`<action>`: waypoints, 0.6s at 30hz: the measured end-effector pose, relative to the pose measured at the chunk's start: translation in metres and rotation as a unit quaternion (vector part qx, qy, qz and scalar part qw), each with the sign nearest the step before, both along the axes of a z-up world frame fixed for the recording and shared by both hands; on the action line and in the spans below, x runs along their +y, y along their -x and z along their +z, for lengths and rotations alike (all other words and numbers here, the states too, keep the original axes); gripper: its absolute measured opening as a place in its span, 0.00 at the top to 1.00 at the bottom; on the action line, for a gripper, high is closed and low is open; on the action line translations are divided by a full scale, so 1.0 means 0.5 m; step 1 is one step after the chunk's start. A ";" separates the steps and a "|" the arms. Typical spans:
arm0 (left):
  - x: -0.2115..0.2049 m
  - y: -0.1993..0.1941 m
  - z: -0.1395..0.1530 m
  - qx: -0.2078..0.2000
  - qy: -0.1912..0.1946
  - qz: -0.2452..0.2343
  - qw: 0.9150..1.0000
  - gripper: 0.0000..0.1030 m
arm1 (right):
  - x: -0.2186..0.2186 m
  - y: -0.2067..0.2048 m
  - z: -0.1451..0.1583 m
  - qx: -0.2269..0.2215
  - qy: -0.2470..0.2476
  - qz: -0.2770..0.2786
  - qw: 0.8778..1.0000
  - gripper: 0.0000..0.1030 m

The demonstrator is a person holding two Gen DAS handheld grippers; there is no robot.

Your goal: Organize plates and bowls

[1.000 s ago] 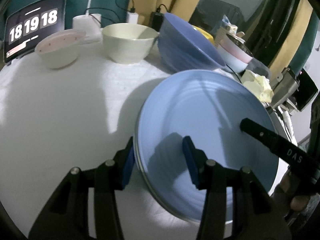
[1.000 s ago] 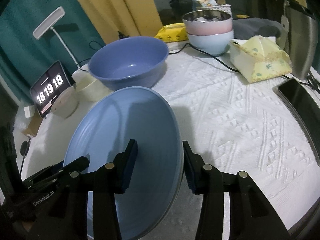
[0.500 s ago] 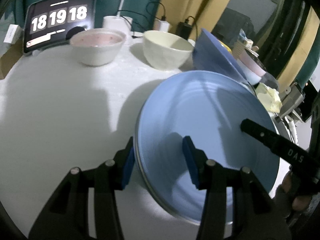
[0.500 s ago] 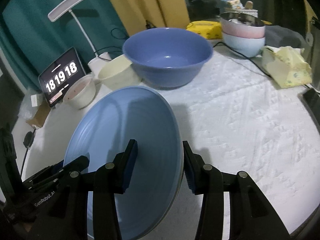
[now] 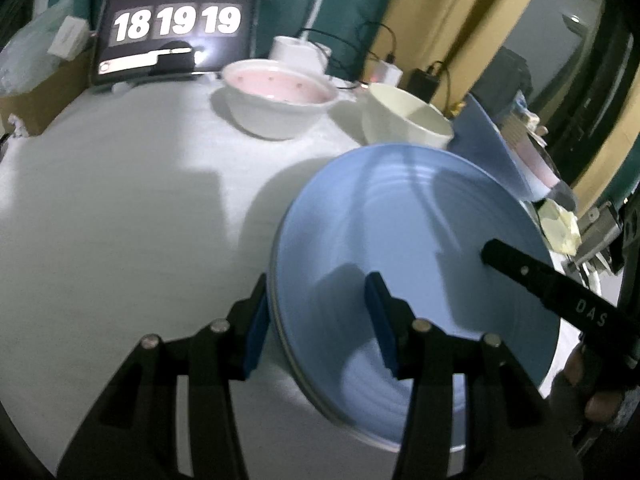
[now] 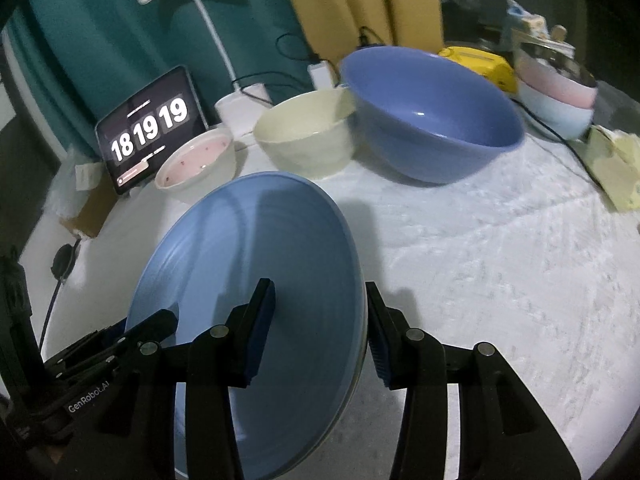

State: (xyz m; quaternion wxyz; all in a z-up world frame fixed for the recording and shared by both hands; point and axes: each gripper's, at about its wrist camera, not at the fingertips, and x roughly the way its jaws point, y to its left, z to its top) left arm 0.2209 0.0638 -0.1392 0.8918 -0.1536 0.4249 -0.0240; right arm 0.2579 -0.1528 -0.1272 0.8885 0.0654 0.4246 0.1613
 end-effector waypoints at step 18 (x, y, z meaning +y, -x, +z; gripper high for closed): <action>0.138 0.008 -0.024 0.013 -0.004 0.059 0.998 0.54 | 0.154 -0.048 -0.019 0.017 0.003 0.059 0.998 0.55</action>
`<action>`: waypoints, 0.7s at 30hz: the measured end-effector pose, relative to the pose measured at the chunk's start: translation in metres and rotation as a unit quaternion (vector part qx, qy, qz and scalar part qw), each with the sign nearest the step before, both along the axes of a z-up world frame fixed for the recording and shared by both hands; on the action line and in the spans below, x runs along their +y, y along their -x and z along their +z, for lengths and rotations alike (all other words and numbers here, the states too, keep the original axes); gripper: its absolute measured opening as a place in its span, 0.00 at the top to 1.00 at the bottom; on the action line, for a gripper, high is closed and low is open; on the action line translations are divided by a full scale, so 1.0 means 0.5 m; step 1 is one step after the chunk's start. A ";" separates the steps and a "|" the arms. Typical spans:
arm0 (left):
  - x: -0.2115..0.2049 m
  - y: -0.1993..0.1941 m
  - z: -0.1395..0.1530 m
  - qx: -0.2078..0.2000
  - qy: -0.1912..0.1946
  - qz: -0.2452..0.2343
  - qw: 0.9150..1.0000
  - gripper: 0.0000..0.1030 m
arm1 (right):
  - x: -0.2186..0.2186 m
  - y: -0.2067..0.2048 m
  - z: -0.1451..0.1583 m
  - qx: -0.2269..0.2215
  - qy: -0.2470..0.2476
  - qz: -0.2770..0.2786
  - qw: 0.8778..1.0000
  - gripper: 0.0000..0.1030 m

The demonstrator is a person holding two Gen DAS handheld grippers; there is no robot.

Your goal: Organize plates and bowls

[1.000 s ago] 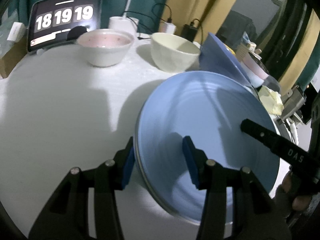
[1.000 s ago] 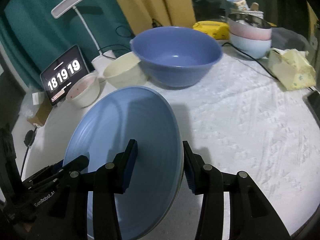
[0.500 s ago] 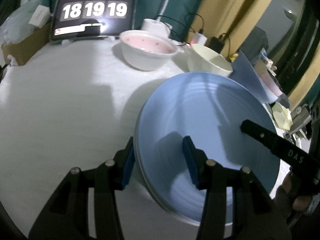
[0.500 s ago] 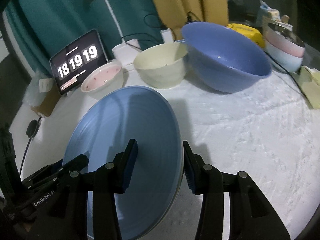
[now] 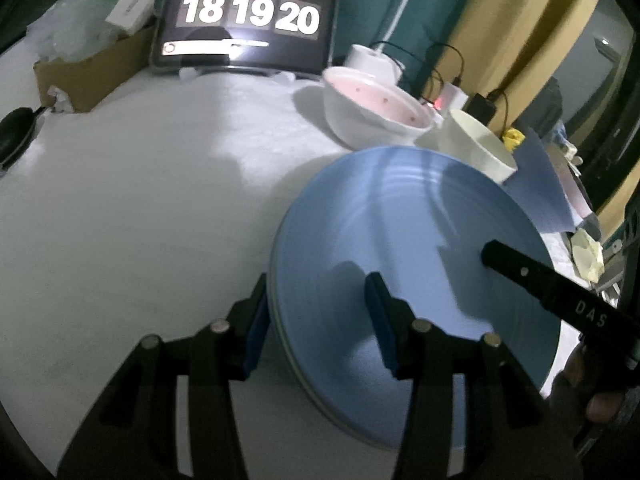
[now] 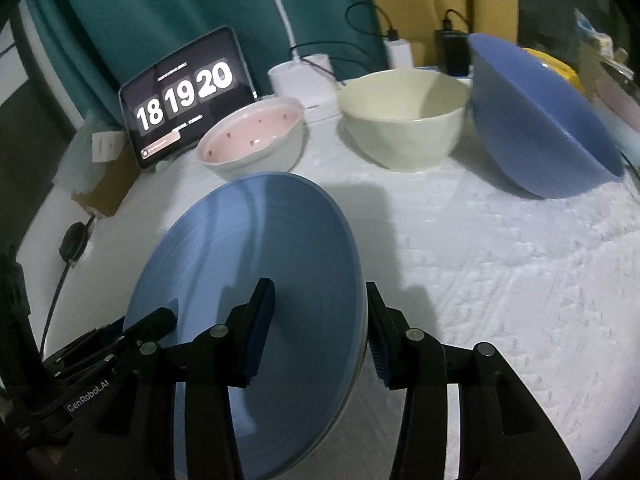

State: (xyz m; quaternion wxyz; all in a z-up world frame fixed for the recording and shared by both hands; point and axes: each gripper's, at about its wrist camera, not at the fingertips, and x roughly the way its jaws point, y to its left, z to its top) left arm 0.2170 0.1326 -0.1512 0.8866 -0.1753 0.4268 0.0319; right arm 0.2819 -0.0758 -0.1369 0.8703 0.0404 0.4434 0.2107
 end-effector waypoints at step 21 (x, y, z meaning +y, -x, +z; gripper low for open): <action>0.023 0.005 0.005 -0.006 -0.046 0.010 0.999 0.53 | 0.064 -0.010 -0.017 -0.013 0.048 0.023 0.998 0.52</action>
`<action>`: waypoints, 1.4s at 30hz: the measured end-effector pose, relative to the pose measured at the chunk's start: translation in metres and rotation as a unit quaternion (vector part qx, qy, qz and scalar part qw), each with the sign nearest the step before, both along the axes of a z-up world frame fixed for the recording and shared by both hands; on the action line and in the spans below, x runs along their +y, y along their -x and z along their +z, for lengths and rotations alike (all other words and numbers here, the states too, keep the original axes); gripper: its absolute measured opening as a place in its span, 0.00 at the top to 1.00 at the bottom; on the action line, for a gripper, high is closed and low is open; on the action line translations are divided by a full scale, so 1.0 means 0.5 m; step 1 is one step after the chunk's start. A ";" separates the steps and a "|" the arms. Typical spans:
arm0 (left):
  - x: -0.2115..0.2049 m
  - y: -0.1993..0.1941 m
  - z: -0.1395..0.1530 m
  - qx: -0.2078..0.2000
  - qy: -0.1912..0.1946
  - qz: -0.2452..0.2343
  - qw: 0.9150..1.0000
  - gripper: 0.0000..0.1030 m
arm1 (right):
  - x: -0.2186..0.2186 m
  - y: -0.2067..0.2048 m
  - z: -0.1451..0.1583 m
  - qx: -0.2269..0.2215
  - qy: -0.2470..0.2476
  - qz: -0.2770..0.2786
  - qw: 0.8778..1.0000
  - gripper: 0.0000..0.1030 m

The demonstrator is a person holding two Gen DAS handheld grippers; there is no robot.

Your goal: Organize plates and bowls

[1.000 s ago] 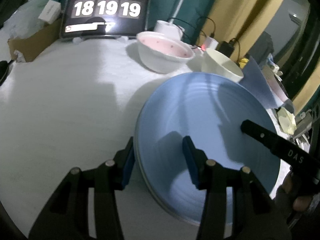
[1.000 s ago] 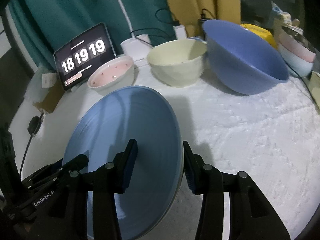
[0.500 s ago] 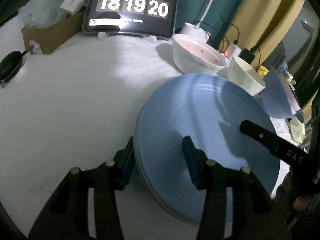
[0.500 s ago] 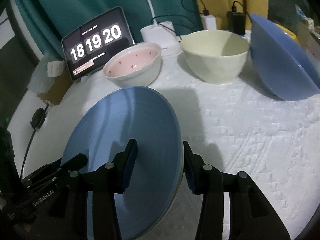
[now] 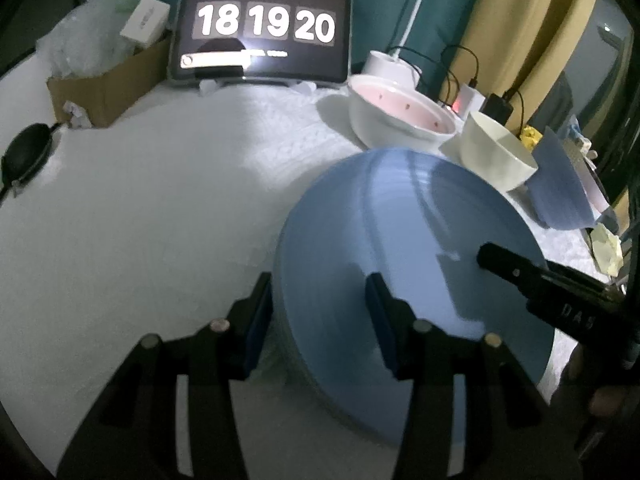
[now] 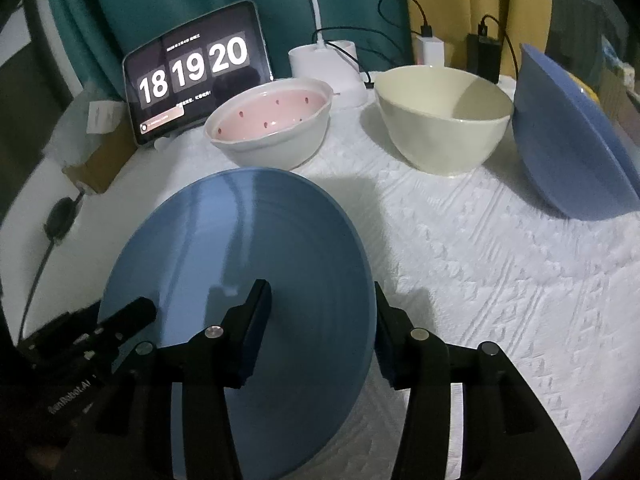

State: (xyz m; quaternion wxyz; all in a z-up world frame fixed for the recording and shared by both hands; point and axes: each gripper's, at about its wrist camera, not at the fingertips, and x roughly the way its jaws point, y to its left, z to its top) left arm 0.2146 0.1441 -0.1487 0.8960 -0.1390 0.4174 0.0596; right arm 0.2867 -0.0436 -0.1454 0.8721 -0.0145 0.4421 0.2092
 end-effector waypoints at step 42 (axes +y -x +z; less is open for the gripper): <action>-0.185 0.017 0.107 -0.046 -0.073 -0.033 0.996 0.53 | -0.212 0.060 0.059 -0.027 -0.045 -0.042 0.998 0.52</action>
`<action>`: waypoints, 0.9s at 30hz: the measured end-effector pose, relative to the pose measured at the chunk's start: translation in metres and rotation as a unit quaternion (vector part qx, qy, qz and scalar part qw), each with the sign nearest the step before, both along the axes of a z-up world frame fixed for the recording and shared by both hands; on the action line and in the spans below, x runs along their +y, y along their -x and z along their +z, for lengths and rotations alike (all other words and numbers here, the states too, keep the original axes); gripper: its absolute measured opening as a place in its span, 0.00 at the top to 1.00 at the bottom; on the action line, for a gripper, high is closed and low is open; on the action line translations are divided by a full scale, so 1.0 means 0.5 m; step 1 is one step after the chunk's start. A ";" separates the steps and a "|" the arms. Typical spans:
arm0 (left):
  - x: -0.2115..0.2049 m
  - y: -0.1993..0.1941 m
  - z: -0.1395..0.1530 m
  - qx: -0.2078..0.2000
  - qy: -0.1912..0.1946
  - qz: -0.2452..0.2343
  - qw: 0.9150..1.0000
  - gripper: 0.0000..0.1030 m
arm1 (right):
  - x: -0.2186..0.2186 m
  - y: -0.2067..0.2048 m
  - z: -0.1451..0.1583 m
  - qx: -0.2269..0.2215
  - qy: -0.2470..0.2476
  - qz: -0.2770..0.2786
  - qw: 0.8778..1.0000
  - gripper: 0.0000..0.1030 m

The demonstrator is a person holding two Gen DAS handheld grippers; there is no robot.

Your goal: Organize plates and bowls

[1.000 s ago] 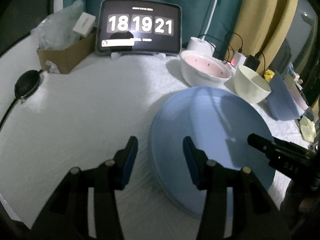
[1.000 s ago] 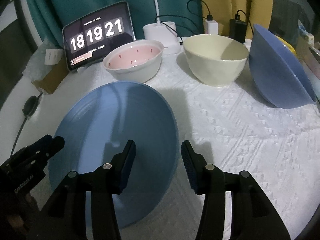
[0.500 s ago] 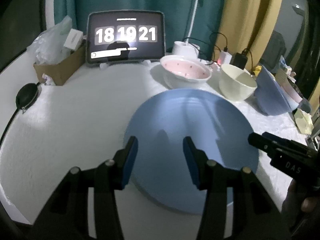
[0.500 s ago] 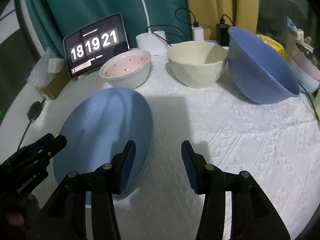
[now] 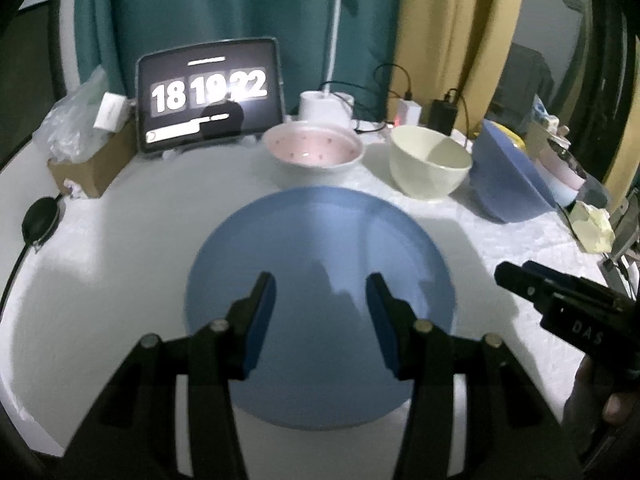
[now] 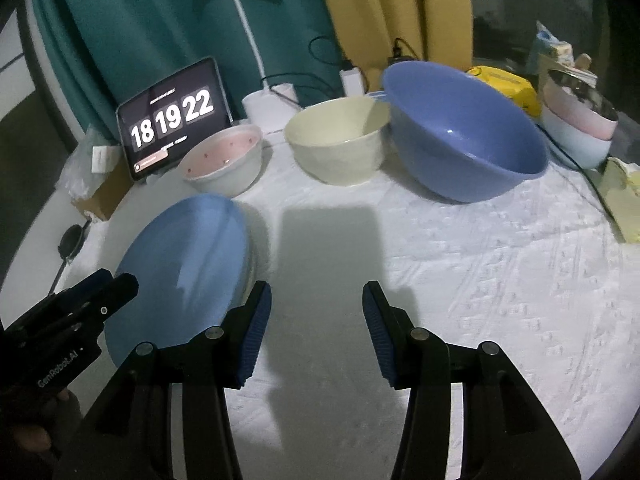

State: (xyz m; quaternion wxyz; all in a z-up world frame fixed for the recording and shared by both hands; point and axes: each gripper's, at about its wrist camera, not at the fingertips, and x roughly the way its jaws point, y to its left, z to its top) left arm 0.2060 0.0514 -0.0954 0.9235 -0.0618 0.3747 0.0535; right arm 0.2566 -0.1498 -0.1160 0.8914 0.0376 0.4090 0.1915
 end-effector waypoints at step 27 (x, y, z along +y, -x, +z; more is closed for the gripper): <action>-0.195 -0.108 0.071 -0.039 -0.030 -0.088 0.995 0.53 | -0.231 -0.069 0.045 -0.039 -0.018 -0.095 0.995 0.52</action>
